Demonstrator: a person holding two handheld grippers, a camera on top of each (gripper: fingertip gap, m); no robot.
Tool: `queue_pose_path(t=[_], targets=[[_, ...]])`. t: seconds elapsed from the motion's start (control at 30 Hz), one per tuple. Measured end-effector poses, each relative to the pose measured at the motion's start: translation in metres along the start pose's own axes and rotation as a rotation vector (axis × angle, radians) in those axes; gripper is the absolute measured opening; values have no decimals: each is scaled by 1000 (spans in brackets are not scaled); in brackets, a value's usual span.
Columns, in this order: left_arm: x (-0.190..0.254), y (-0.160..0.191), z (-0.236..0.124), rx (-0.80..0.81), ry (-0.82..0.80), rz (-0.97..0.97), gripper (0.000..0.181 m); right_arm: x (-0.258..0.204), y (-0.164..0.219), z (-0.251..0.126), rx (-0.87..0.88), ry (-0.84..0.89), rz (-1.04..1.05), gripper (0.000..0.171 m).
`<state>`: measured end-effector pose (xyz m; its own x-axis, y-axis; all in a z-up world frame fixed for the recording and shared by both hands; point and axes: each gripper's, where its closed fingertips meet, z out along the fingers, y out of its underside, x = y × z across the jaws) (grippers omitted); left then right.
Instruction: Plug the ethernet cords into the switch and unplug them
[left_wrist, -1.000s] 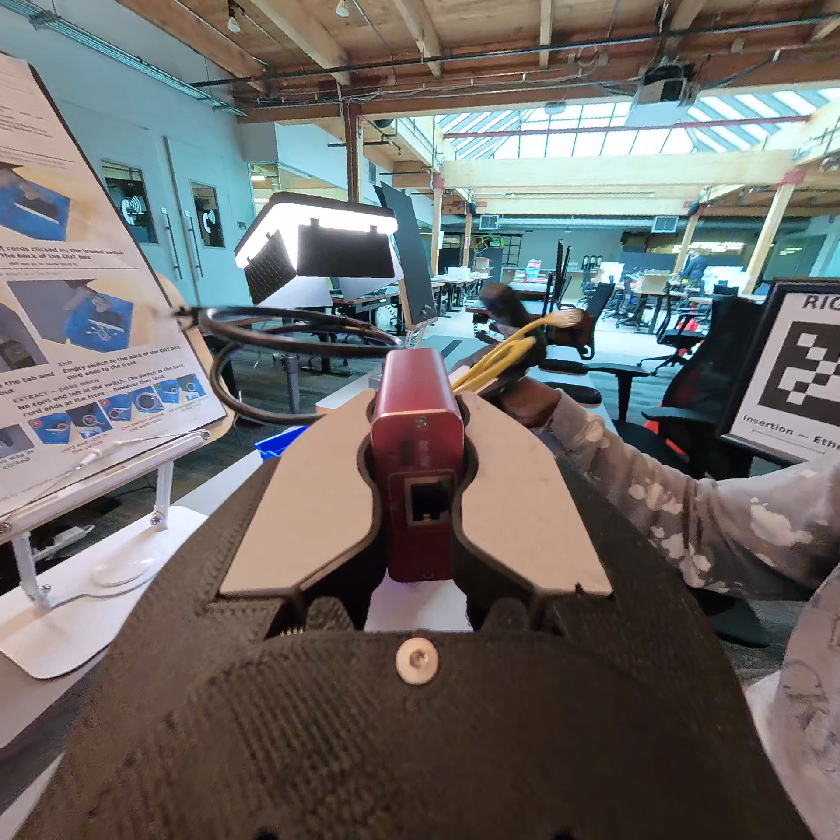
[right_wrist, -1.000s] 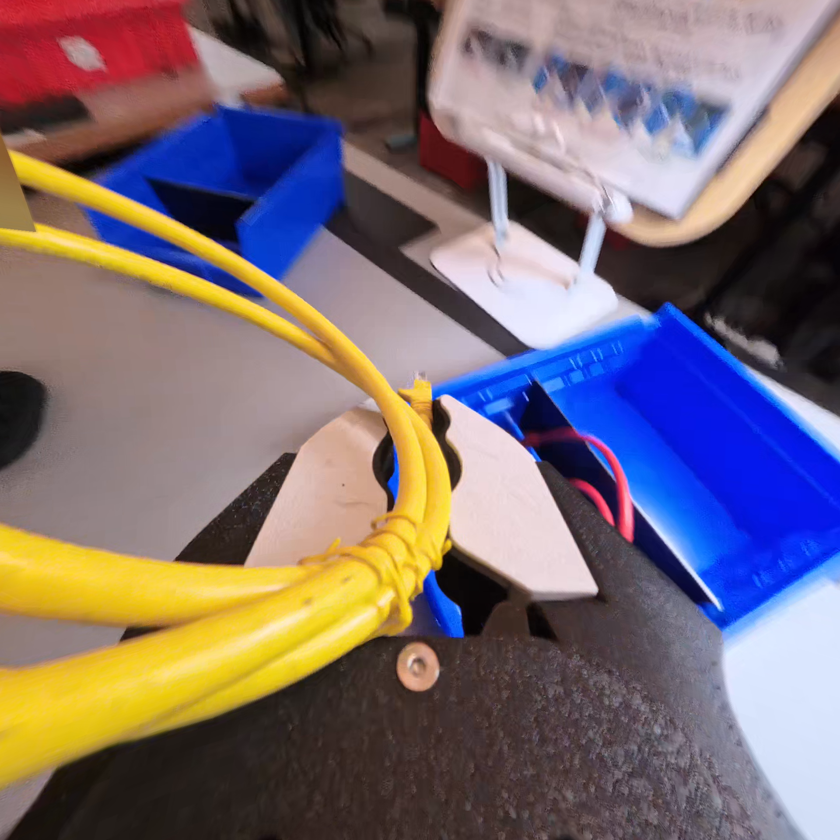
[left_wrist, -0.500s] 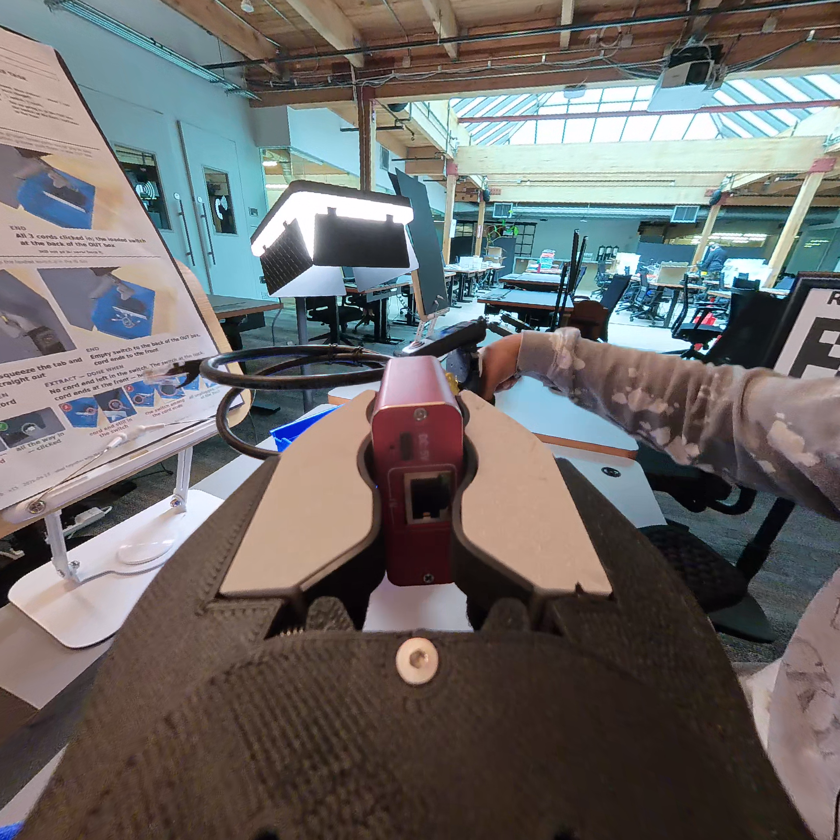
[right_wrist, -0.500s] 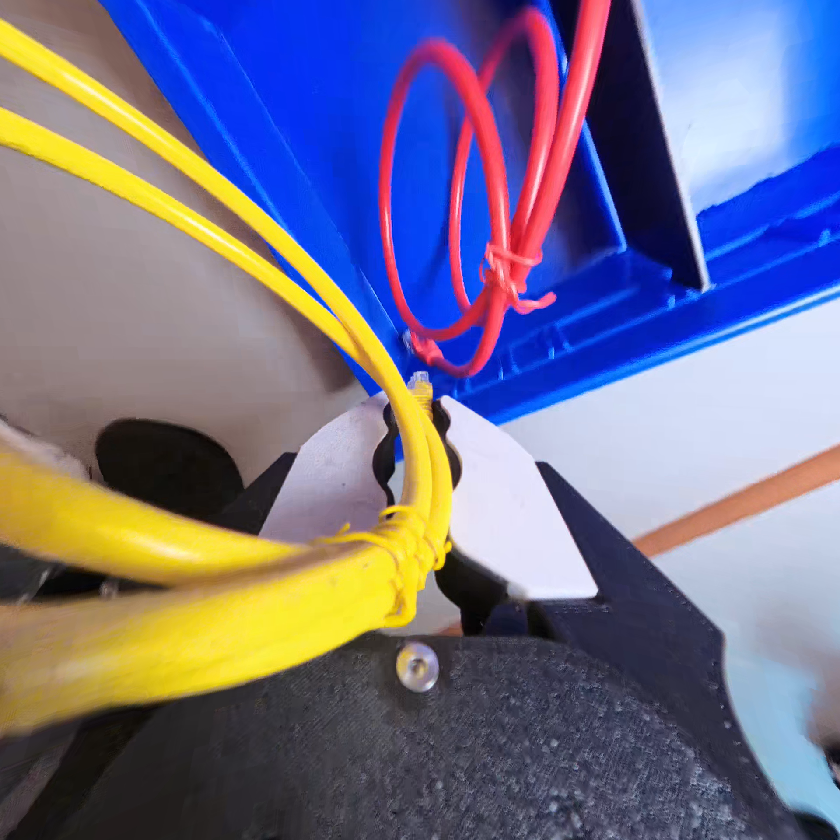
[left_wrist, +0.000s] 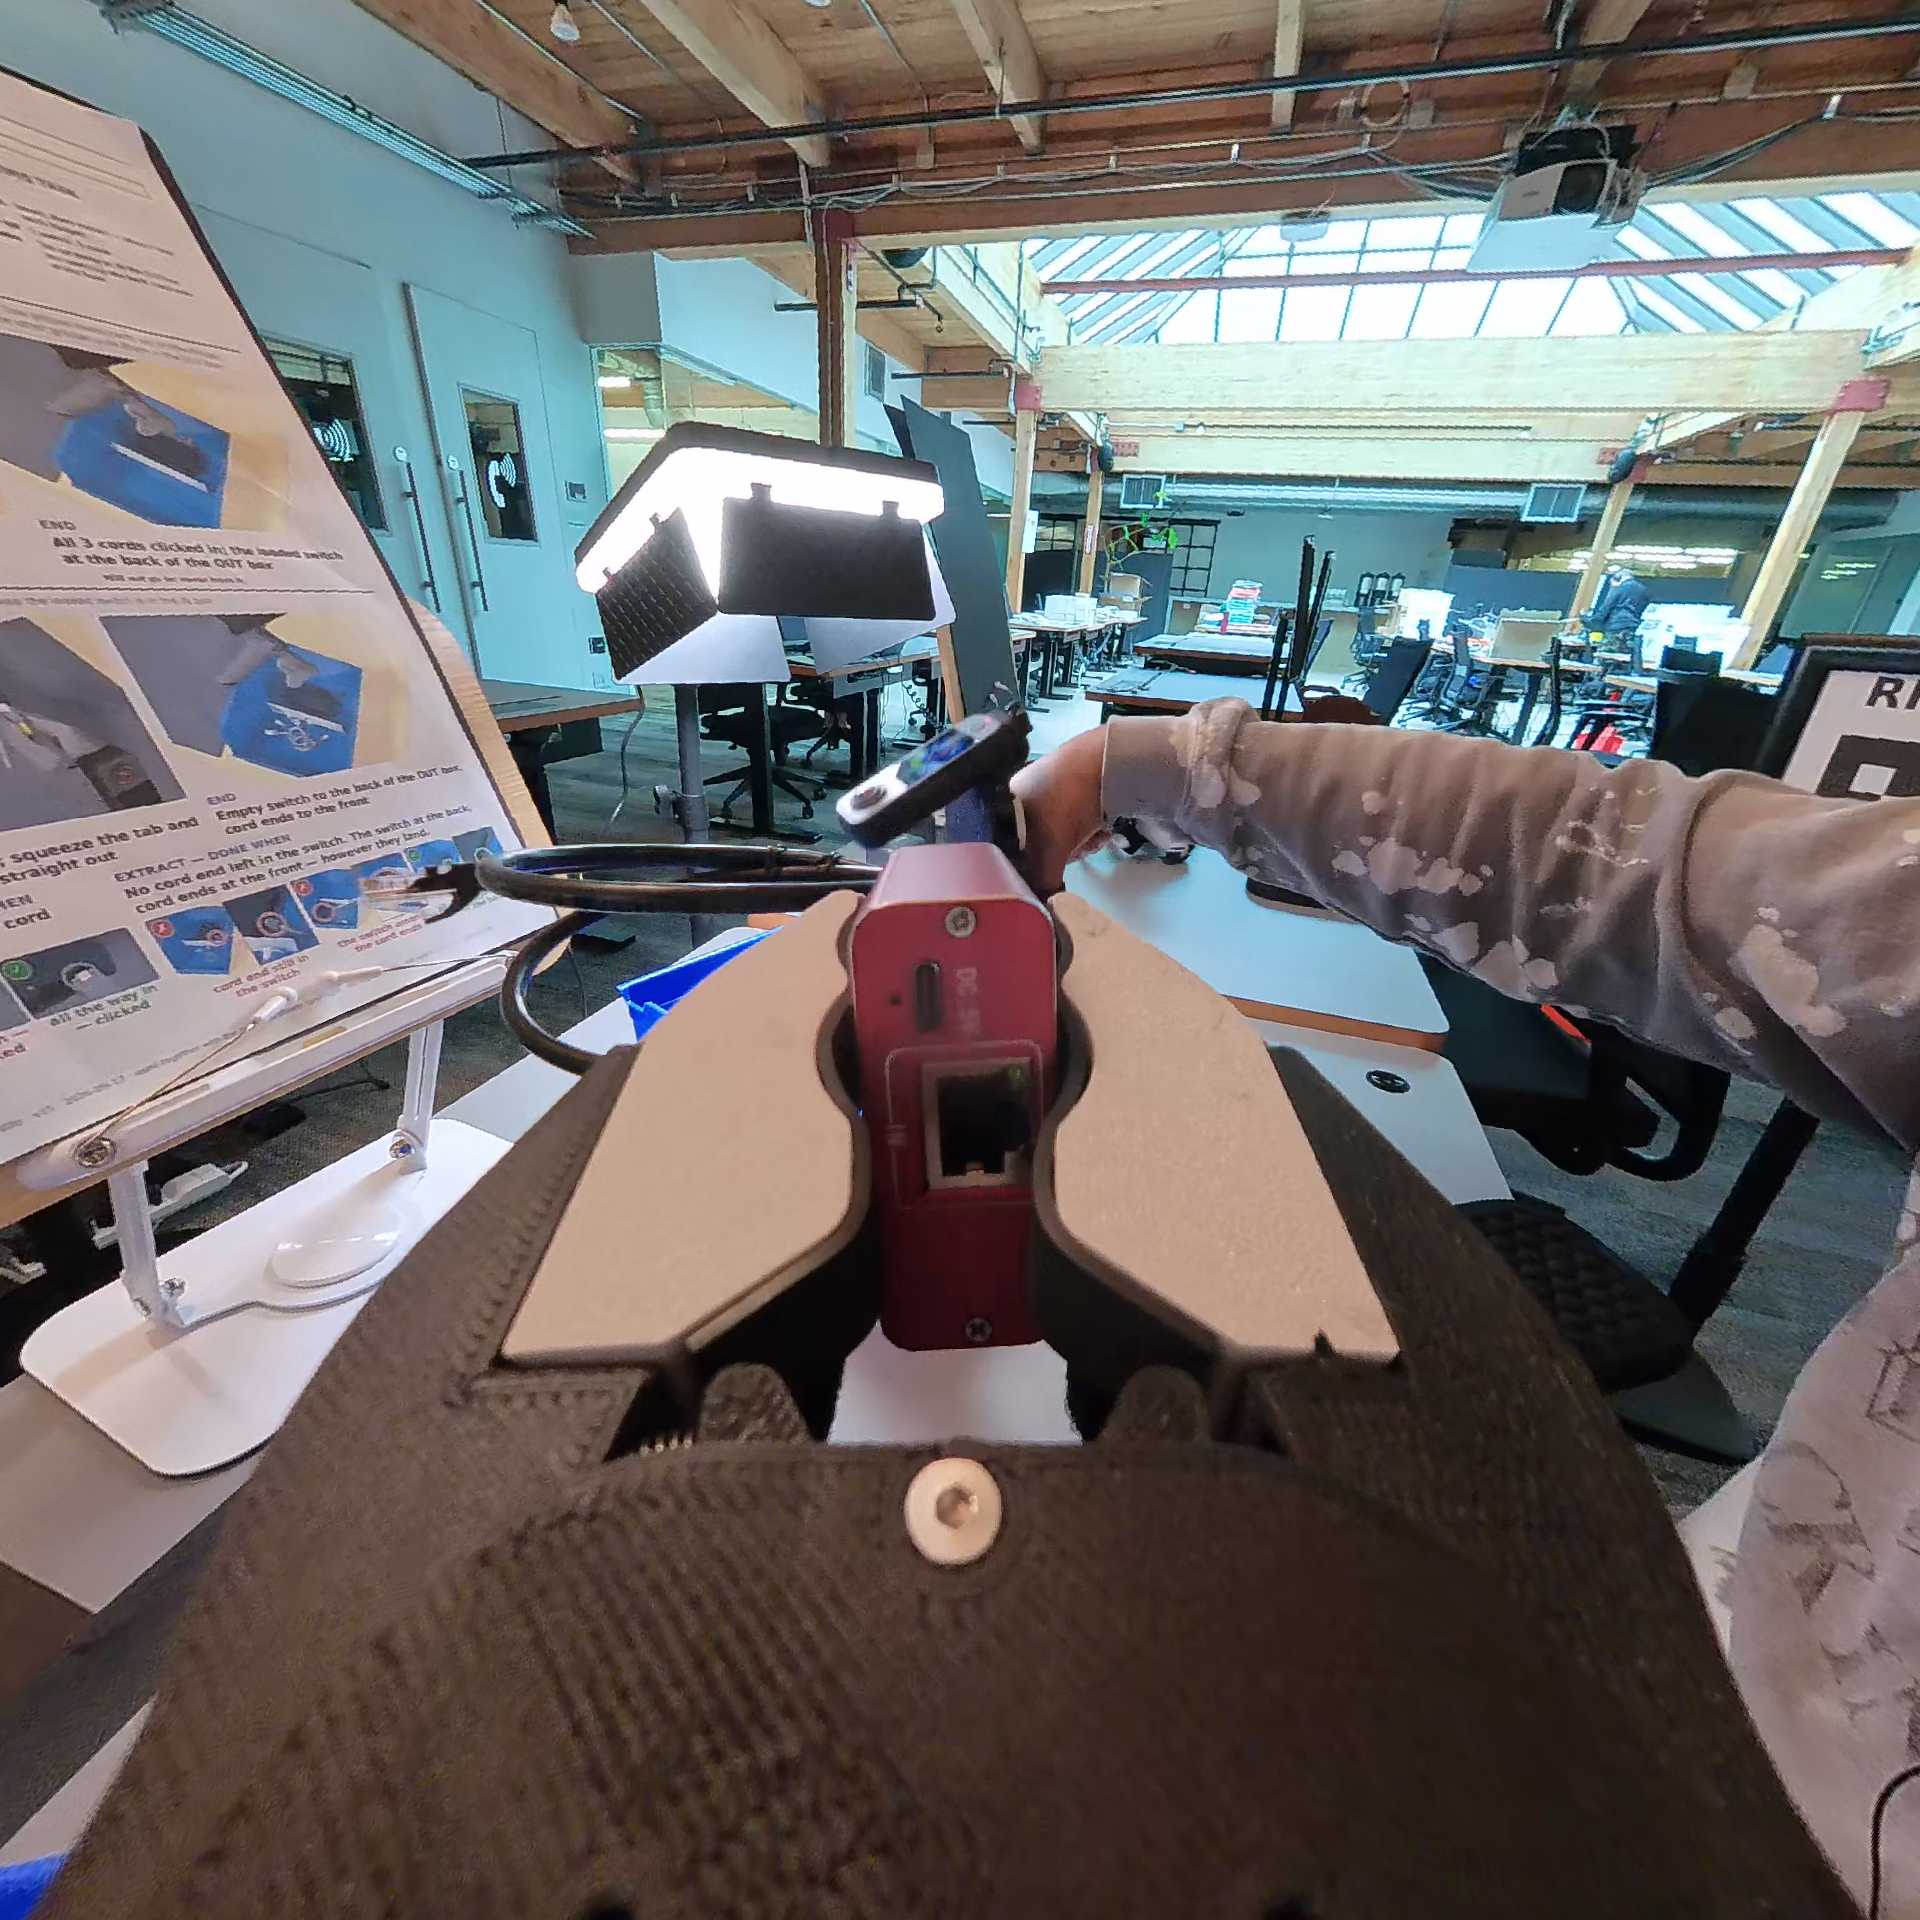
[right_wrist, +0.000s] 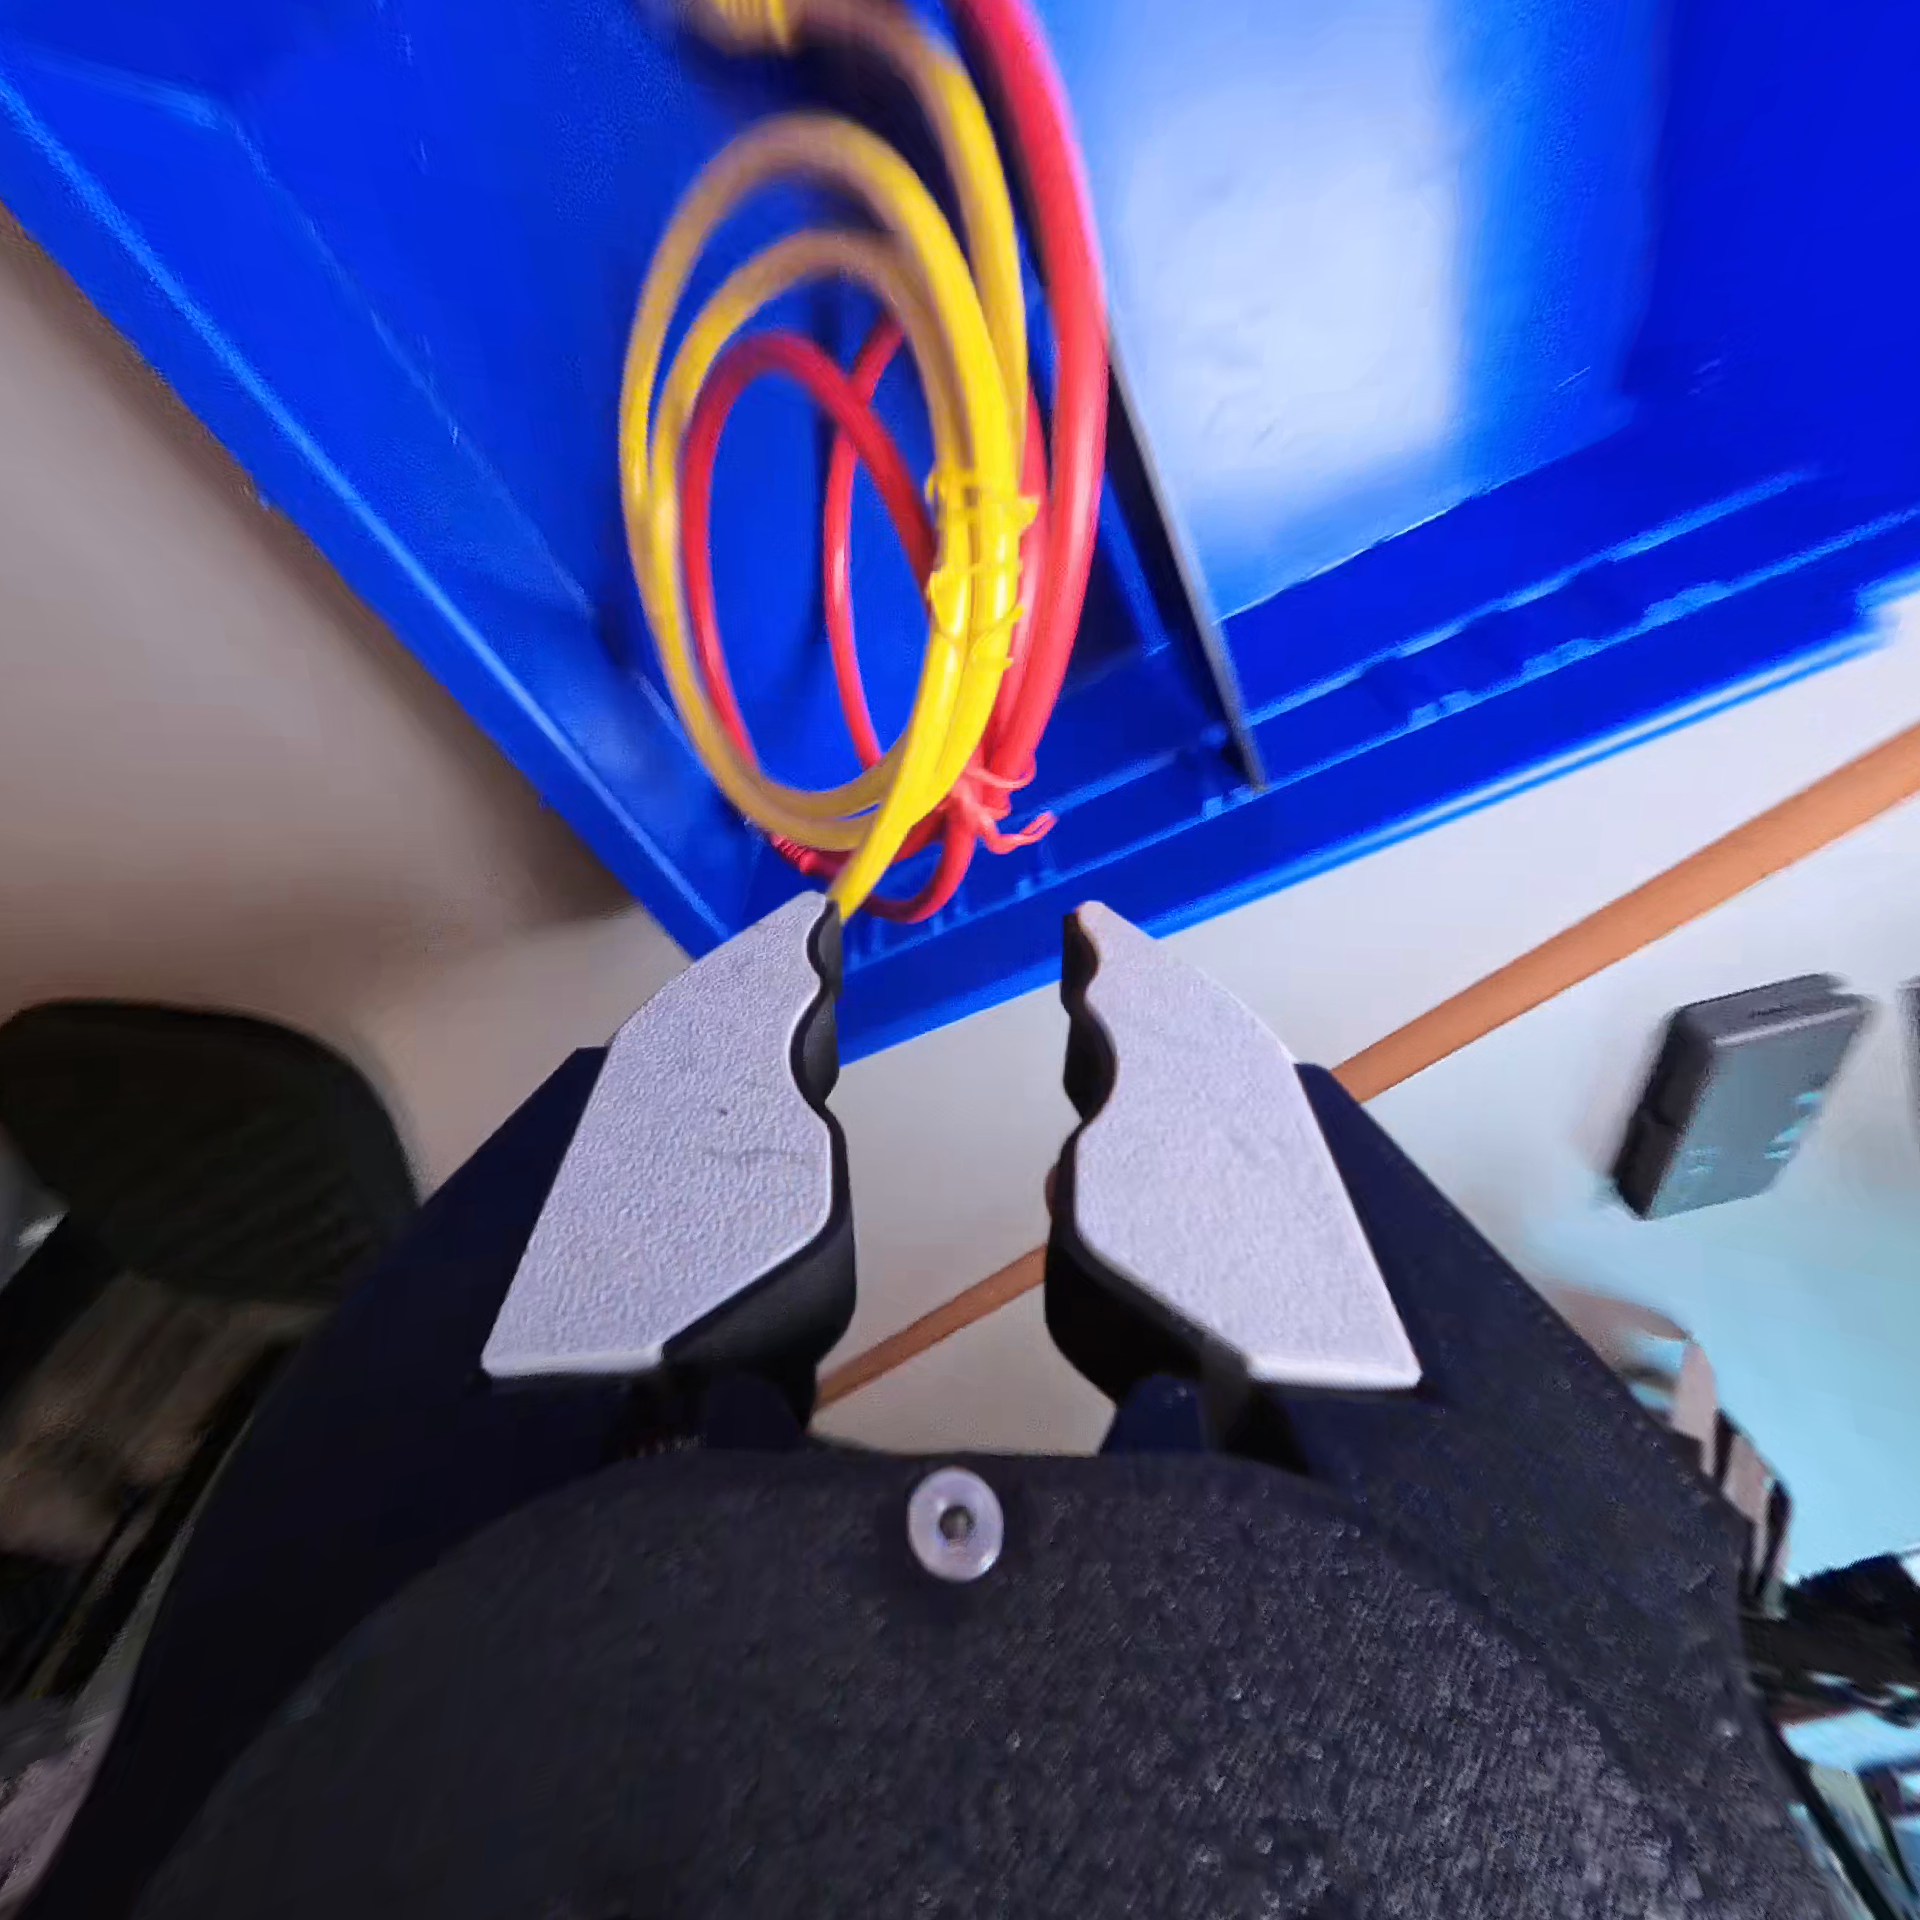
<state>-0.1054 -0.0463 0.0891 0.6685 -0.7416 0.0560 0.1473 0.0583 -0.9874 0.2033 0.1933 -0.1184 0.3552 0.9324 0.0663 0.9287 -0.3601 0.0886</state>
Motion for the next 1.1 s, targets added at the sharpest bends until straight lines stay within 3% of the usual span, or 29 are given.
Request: queue_pose_path(t=[0.13, 0.23, 0.37, 0.5, 0.6, 0.7, 0.83, 1.1], targets=[[0, 3, 4, -3, 12, -10, 29, 3, -42, -43, 345, 126, -28, 44], [3, 6, 9, -3, 29, -17, 29, -36, -84, -89, 732, 125, -91, 42], [8, 5, 16, 45, 53, -35, 30, -149, -104, -135, 1120, -224, -223, 35], [12, -4, 19, 174, 87, -72, 29, -256, -106, -141, 1300, -551, -398, 35], [21, -8, 23, 263, 149, -126, 29, -300, -120, -164, 1488, -708, -397, 35], [33, -5, 31, 298, 210, -157, 30, -302, -127, -203, 1695, -755, -315, 33], [43, 6, 43, 258, 255, -163, 30, -290, -121, -223, 1792, -742, -275, 25], [48, 42, 62, 47, 314, -224, 30, -283, -104, -208, 1740, -702, -368, 14]])
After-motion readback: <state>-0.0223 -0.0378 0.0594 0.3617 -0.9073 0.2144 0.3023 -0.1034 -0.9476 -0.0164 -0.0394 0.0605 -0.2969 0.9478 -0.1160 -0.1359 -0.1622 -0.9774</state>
